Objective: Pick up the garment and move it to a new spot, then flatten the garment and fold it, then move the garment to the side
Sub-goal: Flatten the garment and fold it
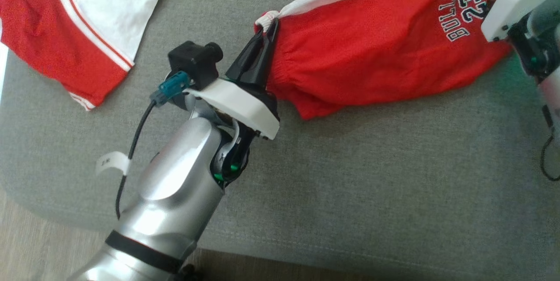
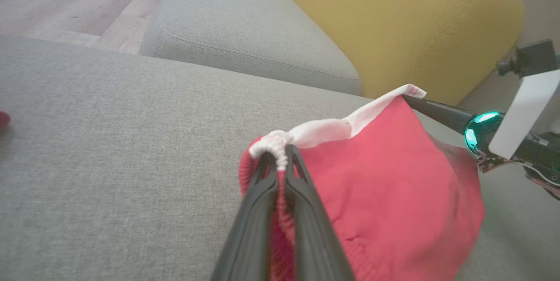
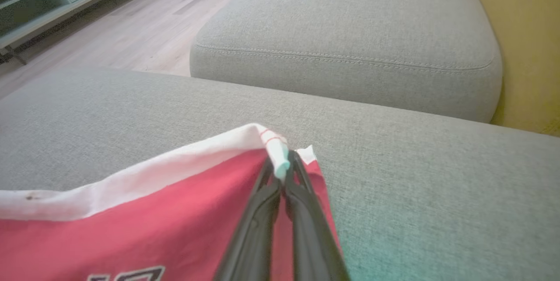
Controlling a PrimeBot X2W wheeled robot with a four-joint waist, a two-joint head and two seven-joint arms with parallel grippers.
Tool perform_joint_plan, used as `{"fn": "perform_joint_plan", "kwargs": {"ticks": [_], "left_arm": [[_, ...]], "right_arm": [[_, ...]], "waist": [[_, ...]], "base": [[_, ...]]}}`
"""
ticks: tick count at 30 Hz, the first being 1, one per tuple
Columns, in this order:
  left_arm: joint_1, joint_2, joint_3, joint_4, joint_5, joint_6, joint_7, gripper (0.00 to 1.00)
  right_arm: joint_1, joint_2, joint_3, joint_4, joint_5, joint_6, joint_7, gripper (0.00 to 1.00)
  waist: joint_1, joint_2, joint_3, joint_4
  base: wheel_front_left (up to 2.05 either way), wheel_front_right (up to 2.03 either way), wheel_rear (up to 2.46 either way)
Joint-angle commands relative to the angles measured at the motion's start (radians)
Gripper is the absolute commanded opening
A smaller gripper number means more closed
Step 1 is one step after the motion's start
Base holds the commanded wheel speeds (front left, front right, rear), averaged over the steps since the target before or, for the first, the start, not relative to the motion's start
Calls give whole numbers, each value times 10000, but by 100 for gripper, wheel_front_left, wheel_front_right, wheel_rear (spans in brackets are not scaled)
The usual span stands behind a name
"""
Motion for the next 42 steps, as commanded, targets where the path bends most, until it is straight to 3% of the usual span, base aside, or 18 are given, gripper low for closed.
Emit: {"fn": "perform_joint_plan", "kwargs": {"ticks": [1, 4, 5, 6, 7, 8, 12, 20, 28, 34, 42], "left_arm": [[-287, 165, 212, -356, -31, 64, -117, 0], [-349, 165, 143, -357, -135, 174, -118, 0], [-348, 165, 110, -294, -205, 181, -118, 0], [-356, 165, 64, -219, -281, 170, -118, 2], [-379, 165, 40, -172, -311, 176, -118, 44], [-381, 165, 4, -115, -361, 163, -119, 99], [-328, 165, -146, 179, -226, 296, -119, 100], [761, 264, 479, 147, 828, 1170, -119, 100], [2113, 928, 1434, -762, 1705, 1866, -120, 100], [2778, 1412, 2101, -1988, 2553, 2410, -120, 100], [3768, 1758, 2642, -3022, 3096, 2558, -120, 100]], "right_arm": [[-247, -29, 149, -76, 69, 39, -204, 0], [-553, 62, 499, 471, 161, 39, -581, 0], [-616, 108, 620, 625, 216, 39, -691, 20], [-668, 154, 724, 761, 286, 39, -805, 82], [-707, 185, 831, 888, 339, 39, -929, 100], [-731, 213, 905, 1028, 391, 39, -1067, 100], [-622, 317, 1046, 1511, 432, 39, -1913, 100], [576, 609, 728, 1135, 249, 39, -3427, 100], [2946, 825, -1274, -1145, -696, 39, -3495, 100], [5054, 1481, -2641, -2795, -1673, 39, -3482, 100], [7228, 2513, -3575, -5244, -2841, 39, -2525, 100]], "waist": [[0, 0, 94, 73], [0, 0, 176, 95], [0, 0, 192, 86], [0, 0, 207, 73], [0, 0, 219, 57], [0, 0, 224, 36], [0, 0, 98, -85], [0, 0, -661, -673], [0, 0, -1327, -1226], [0, 0, -1837, -1549], [0, 0, -2410, -2022]], "base": [[0, 0, 0], [0, 0, 0], [0, 0, 0], [0, 0, 0], [0, 0, 0], [0, 0, 0], [0, 0, 0], [0, 0, 0], [0, 0, 0], [0, 0, 0], [0, 0, 0]]}}
